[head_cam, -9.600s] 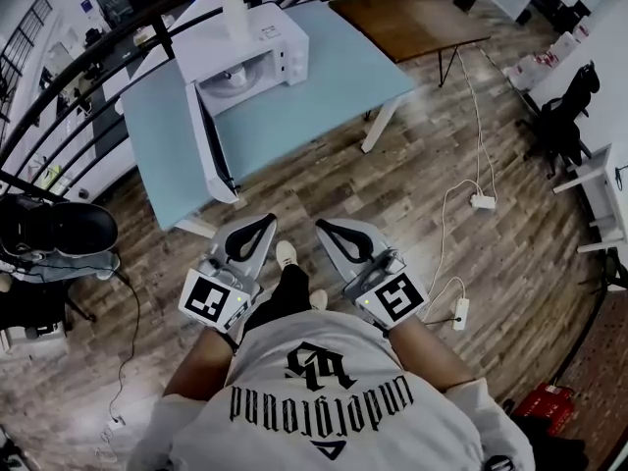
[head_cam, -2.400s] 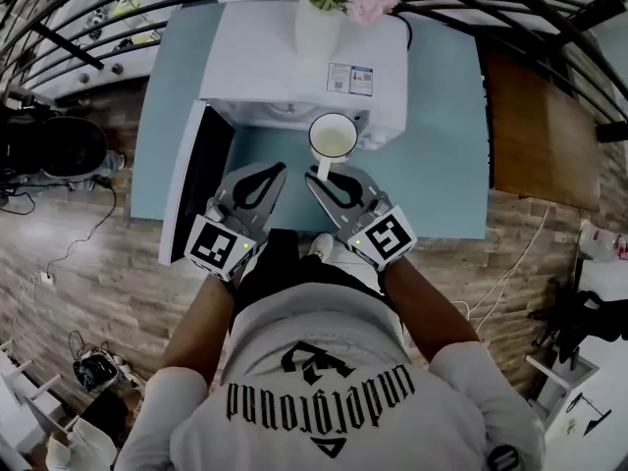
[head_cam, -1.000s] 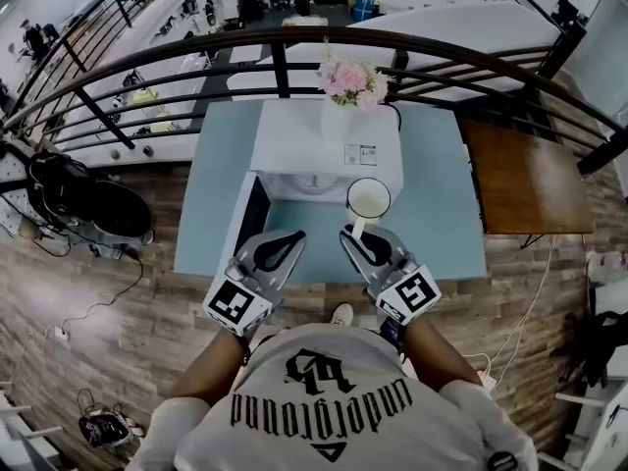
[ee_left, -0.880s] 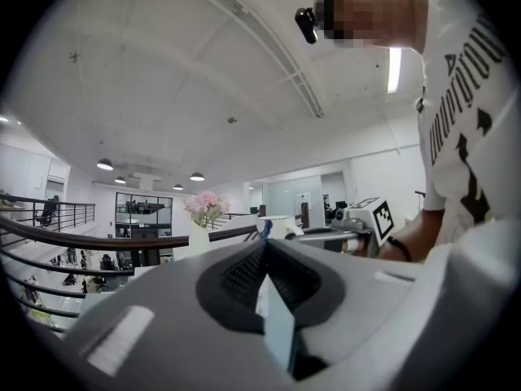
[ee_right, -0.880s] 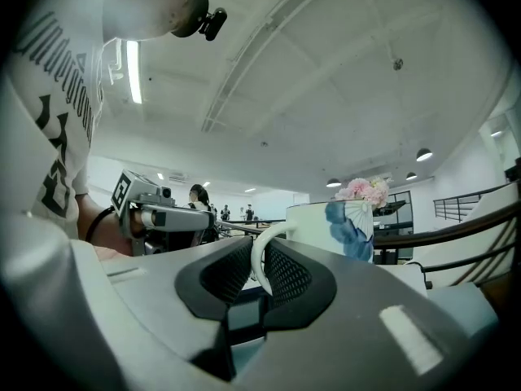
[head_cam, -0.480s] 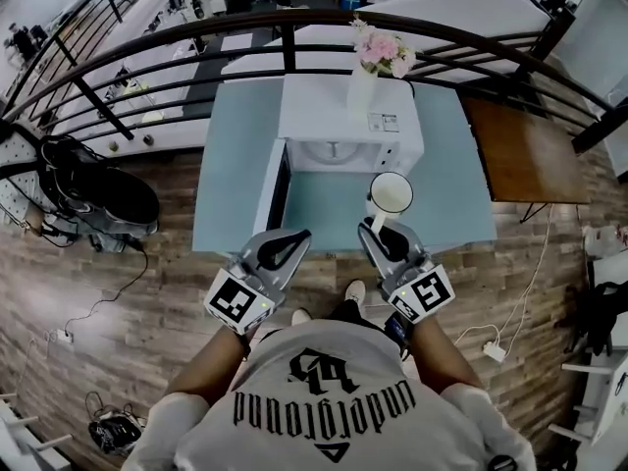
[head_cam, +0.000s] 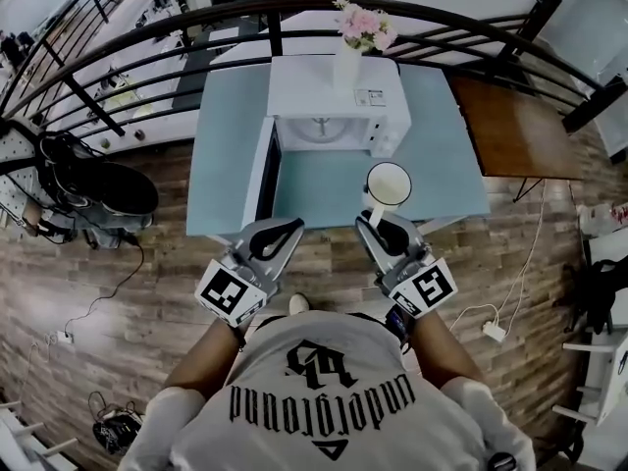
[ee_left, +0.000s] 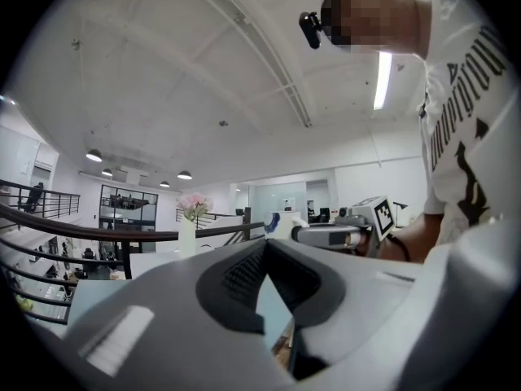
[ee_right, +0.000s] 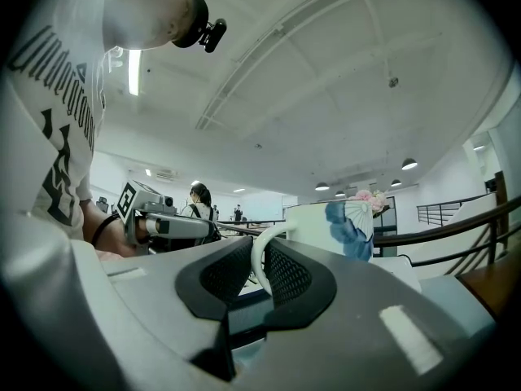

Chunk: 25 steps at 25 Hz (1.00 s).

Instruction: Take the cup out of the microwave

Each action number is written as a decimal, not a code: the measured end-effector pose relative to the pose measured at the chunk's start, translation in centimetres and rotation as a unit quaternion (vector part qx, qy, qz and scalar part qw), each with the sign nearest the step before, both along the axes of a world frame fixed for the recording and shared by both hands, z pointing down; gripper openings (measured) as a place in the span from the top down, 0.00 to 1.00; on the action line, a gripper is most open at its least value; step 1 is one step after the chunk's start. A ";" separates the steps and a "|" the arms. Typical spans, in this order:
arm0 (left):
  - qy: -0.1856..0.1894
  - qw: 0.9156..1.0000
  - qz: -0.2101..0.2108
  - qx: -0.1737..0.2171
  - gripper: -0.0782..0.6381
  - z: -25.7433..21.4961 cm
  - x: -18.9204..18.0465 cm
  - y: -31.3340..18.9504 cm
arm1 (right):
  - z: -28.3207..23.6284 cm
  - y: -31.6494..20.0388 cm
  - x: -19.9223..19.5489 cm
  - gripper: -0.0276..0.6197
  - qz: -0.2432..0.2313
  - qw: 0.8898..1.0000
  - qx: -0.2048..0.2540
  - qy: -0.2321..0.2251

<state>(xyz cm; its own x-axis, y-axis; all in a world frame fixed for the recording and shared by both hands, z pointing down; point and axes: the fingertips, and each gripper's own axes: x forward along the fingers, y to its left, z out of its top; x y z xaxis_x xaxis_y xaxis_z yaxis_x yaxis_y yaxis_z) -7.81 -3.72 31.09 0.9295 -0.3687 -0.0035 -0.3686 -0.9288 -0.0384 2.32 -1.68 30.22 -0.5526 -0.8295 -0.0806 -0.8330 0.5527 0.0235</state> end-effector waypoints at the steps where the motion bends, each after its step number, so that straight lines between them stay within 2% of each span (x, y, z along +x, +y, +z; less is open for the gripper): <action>1: 0.001 1.000 -0.002 0.000 0.82 -0.1 0.4 0.4 | -0.1 0.5 0.4 0.88 -0.003 1.000 0.001 0.000; 6: 0.007 1.000 -0.013 -0.001 0.82 -0.3 3.3 3.3 | -0.6 3.4 3.0 0.88 -0.021 1.000 0.006 -0.001; 11: -0.010 1.000 -0.023 -0.002 0.82 0.8 6.8 8.9 | 0.8 8.2 5.9 0.88 -0.041 0.999 -0.006 0.004; 15: -0.007 0.999 -0.036 -0.002 0.82 1.6 9.0 12.2 | 1.9 11.8 8.7 0.88 -0.046 0.999 -0.017 0.000; 20: -0.010 0.998 -0.053 -0.015 0.82 2.5 10.5 15.4 | 2.7 15.2 11.2 0.88 -0.051 0.998 -0.026 -0.004; 25: -0.015 0.997 -0.074 -0.005 0.82 1.9 10.8 17.1 | 3.2 18.0 13.0 0.88 -0.060 0.998 -0.032 -0.002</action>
<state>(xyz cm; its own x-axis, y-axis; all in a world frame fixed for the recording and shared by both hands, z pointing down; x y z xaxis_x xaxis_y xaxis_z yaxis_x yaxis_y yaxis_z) 3.01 13.38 32.98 0.8644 -0.5020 0.0285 -0.5007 -0.8646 -0.0420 15.27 16.31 33.43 -0.6487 -0.7603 -0.0323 -0.7603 0.6494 -0.0171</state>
